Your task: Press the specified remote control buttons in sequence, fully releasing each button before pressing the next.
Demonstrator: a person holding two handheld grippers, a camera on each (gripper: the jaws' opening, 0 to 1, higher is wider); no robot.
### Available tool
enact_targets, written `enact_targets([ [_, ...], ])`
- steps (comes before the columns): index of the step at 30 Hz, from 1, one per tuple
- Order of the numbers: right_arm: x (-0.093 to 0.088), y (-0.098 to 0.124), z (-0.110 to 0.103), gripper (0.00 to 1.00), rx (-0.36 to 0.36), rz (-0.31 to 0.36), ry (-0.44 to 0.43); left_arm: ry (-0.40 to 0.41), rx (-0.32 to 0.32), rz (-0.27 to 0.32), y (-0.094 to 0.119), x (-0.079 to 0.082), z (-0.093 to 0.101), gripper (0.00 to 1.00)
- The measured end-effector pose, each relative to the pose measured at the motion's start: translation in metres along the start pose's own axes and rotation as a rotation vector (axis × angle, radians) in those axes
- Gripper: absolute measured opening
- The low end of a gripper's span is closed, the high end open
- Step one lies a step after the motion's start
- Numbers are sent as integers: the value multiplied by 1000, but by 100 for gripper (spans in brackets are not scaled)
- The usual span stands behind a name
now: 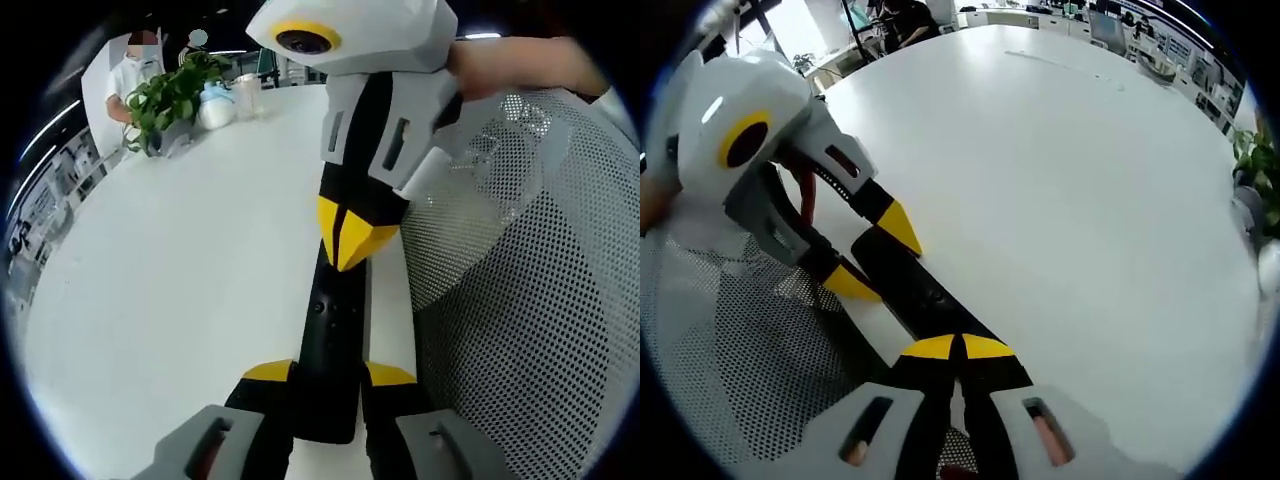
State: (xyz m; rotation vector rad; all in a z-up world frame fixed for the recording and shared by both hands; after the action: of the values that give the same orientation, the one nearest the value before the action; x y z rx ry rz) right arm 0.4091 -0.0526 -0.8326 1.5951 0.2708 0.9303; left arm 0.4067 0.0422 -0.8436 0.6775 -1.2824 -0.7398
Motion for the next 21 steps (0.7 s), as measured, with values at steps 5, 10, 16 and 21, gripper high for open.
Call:
enact_targets([
  [5, 0, 1, -1, 0, -11, 0, 29, 8, 4, 12, 0, 0, 0, 26],
  [10, 0, 1, -2, 0, -18, 2, 53, 6, 3, 5, -2, 3, 0, 26],
  [16, 1, 0, 1, 0, 3, -10, 51, 22, 8, -3, -3, 4, 0, 25],
  [21, 1, 0, -2, 0, -8, -27, 106, 59, 39, 8, -3, 4, 2, 25],
])
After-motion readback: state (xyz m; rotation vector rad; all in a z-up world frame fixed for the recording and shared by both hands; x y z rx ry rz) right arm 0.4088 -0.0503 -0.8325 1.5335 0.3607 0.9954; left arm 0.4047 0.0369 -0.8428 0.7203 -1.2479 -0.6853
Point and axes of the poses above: the point that each gripper's makers call its tool centre point, and the gripper's own axes: y roughly backward along the fingers, z roughly to its right, x roughly out of its top, the point moved 4 cm from there along y, roughly backward along the fingers, and after that the axes turned 11 degrees about -x, right-handed, at the moved point
